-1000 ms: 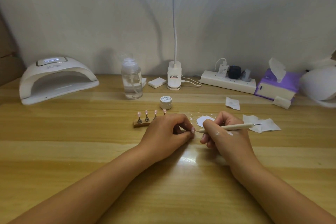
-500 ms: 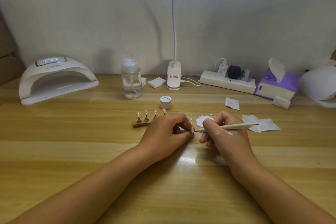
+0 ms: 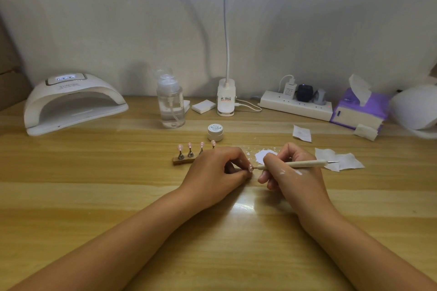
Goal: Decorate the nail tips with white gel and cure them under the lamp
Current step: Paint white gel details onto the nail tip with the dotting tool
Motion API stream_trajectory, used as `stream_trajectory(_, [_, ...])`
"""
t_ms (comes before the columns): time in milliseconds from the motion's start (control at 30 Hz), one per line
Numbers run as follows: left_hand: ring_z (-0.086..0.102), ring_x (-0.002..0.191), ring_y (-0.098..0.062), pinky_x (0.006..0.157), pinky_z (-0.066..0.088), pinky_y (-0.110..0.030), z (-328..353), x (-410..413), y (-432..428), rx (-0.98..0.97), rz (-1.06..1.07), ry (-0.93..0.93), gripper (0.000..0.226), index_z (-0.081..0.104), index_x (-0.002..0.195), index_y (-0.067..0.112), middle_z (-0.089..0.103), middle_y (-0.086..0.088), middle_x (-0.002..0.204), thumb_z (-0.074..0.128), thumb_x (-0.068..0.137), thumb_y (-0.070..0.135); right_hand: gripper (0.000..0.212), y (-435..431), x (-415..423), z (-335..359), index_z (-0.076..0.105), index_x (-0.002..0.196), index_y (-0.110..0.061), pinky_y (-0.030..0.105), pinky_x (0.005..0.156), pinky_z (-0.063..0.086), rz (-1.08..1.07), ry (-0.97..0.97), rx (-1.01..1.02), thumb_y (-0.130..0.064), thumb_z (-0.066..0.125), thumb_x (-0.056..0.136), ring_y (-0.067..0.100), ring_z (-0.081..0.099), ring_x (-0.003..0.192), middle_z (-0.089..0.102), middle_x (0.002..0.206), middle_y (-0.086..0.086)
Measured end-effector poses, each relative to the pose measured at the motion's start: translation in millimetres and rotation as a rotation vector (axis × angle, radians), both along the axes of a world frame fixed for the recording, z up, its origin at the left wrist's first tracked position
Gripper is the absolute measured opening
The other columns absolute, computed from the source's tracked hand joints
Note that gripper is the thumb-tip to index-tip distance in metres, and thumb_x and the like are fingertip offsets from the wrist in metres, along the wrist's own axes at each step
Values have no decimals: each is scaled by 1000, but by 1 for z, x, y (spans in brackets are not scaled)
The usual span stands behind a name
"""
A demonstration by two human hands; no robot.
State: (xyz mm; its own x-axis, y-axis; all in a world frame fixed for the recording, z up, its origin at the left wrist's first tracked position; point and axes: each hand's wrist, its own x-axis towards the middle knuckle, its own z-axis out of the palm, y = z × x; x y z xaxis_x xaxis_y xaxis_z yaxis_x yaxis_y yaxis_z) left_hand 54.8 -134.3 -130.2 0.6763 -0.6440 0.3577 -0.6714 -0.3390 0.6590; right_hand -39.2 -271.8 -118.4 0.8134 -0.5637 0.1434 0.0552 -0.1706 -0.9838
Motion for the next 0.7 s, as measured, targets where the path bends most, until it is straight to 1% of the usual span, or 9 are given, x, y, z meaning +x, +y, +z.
stream_trajectory(133, [62,67,0,60,38,-13,0,0,0,-2,1,0,18,66,76,36,64,22,70,76,81,23,25,-2,0,-1,46,65,-13,19,46,43,-10,-20,17,-9,65,82,11,55,44,68,56,13])
stream_trajectory(267, [63,67,0,61,40,-14,0,0,0,-7,-7,-3,17,67,76,36,66,20,72,77,81,22,25,-2,0,-2,47,65,-13,19,45,43,-4,-19,8,-9,65,82,11,56,45,69,57,13])
stream_trajectory(467, [63,68,0,60,38,-12,0,0,0,-4,-5,-12,18,66,76,36,64,22,70,77,81,23,24,-1,1,-1,48,67,-13,21,47,45,-1,-19,12,-11,65,84,11,58,46,71,60,13])
stream_trajectory(567, [64,69,0,60,39,-12,1,0,0,-4,-5,-12,15,68,77,35,65,22,71,77,81,23,24,0,0,-1,48,68,-12,23,49,45,1,-16,1,-11,65,85,11,58,47,71,61,13])
stream_trajectory(700, [63,69,0,62,42,-15,-1,0,1,-1,-9,-21,18,65,75,37,67,21,75,76,81,24,22,1,0,0,49,71,-9,21,49,45,4,-8,-9,-13,66,84,11,58,48,71,61,12])
